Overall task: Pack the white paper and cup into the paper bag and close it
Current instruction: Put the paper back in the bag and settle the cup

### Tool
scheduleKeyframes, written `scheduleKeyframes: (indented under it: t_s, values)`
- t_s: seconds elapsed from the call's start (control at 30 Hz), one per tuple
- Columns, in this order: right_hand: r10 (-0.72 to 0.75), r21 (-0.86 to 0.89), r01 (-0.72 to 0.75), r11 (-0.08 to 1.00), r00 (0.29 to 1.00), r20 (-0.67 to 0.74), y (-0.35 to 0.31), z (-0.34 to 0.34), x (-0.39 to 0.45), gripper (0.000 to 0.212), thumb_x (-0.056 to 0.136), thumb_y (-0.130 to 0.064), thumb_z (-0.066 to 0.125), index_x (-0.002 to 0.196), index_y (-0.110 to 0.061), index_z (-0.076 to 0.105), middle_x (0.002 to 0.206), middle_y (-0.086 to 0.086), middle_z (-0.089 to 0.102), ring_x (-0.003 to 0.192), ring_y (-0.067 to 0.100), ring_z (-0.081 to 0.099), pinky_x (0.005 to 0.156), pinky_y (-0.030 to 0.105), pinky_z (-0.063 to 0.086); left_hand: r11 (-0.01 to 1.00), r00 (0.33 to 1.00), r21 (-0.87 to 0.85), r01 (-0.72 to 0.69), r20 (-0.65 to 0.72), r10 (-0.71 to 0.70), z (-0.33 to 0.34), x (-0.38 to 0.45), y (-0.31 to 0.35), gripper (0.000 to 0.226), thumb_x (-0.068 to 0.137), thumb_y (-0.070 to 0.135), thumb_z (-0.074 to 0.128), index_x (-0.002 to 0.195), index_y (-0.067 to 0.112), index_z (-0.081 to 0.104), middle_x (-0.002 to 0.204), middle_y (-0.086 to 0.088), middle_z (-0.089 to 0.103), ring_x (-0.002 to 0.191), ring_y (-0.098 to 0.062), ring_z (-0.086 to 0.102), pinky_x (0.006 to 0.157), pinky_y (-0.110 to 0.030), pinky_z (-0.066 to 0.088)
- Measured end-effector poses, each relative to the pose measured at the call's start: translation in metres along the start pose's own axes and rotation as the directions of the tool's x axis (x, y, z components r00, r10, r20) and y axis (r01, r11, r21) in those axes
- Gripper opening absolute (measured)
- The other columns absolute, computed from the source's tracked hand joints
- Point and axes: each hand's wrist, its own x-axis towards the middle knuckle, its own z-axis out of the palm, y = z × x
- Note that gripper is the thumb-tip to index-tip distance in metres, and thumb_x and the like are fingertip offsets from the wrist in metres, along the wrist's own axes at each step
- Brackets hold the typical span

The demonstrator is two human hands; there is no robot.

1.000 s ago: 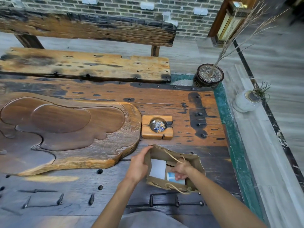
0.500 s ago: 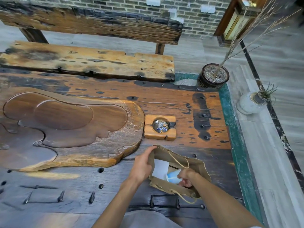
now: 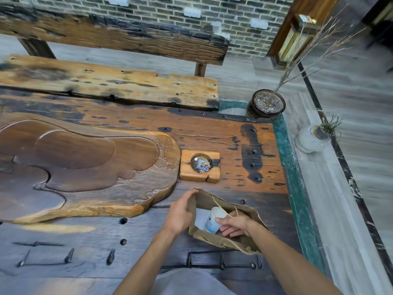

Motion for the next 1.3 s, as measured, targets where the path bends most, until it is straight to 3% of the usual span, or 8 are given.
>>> scheduleKeyframes:
  t_s: [0.1,0.2,0.5,0.77,0.93,1.03,1.2,1.3]
  values:
    - [-0.037,-0.061,0.033,0.998,0.997,-0.066,0.004,0.004,-0.002,0.046,0.085,-0.054,0.066,0.101,-0.011,0.067,0.088,0.004,0.079,0.070,0.013,0.073,0.059,0.019,0.054,1.000,1.000,-0.007,-0.003,0.005,0.003,0.004,-0.001,0.002,0.080,0.075,-0.020,0.034,0.137,0.029,0.051,0.131,-0.007,0.061,0.103,-0.014,0.055,0.081,-0.015,0.044]
    - [-0.063,-0.144,0.044,0.989,0.989,-0.135,0.009,0.009,0.000,0.031,0.098,-0.041,0.052,0.080,-0.018,0.061,0.072,0.000,0.070,0.061,0.013,0.065,0.045,0.015,0.041,1.000,1.000,-0.009,-0.005,0.004,0.005,0.007,-0.003,0.005,0.078,0.076,-0.020,0.034,0.137,0.027,0.051,0.130,-0.005,0.059,0.107,-0.014,0.054,0.085,-0.016,0.044]
    - [-0.154,-0.202,0.108,0.973,0.961,-0.230,0.022,0.009,0.015,0.008,0.090,-0.013,0.065,0.084,-0.014,0.060,0.058,0.000,0.064,0.036,0.006,0.052,0.041,0.015,0.041,1.000,1.000,-0.018,-0.013,-0.014,0.013,0.007,0.001,0.010,0.078,0.076,-0.022,0.033,0.135,0.025,0.054,0.126,-0.004,0.060,0.111,-0.015,0.054,0.092,-0.018,0.044]
    - [-0.145,-0.229,0.101,0.968,0.972,-0.183,0.028,0.006,0.019,0.034,0.086,0.000,0.067,0.087,-0.015,0.037,0.058,0.007,0.057,0.026,0.004,0.047,0.032,0.017,0.036,0.999,0.999,-0.021,0.027,0.019,-0.027,0.012,0.001,0.010,0.077,0.077,-0.022,0.032,0.135,0.024,0.054,0.116,0.003,0.055,0.106,-0.012,0.051,0.083,-0.012,0.041]
    - [-0.108,-0.275,0.061,0.959,0.981,-0.159,0.028,0.009,0.018,0.039,0.085,-0.003,0.070,0.105,-0.013,0.039,0.065,0.006,0.063,0.029,0.003,0.052,0.038,0.017,0.043,0.999,0.999,-0.035,0.032,0.021,-0.031,0.009,0.002,0.013,0.078,0.075,-0.021,0.033,0.135,0.026,0.053,0.118,-0.006,0.061,0.095,-0.017,0.054,0.079,-0.021,0.048]
    - [-0.079,-0.258,0.035,0.966,0.984,-0.160,0.030,0.007,0.018,0.032,0.089,-0.004,0.067,0.106,-0.012,0.041,0.063,0.004,0.061,0.028,0.001,0.050,0.034,0.015,0.038,0.998,0.999,-0.050,0.046,0.024,-0.045,0.008,0.002,0.014,0.079,0.076,-0.022,0.032,0.135,0.027,0.053,0.117,-0.006,0.060,0.091,-0.017,0.054,0.067,-0.012,0.050]
    - [-0.077,-0.296,0.004,0.955,0.969,-0.235,0.035,0.002,0.018,0.016,0.090,-0.002,0.059,0.089,-0.014,0.048,0.059,0.002,0.057,0.040,0.008,0.049,0.041,0.018,0.042,0.997,0.999,-0.063,0.038,0.031,-0.036,0.011,0.002,0.014,0.078,0.077,-0.023,0.034,0.134,0.028,0.053,0.122,-0.009,0.062,0.105,-0.028,0.060,0.080,-0.026,0.053]
    - [-0.066,-0.298,-0.036,0.954,0.943,-0.326,0.036,0.000,0.022,0.021,0.084,-0.003,0.061,0.074,-0.018,0.049,0.066,0.002,0.057,0.052,0.012,0.050,0.059,0.027,0.053,0.998,0.999,-0.048,0.035,0.040,-0.034,0.013,0.001,0.018,0.078,0.078,-0.023,0.034,0.136,0.026,0.052,0.111,-0.009,0.060,0.101,-0.035,0.061,0.077,-0.031,0.052]
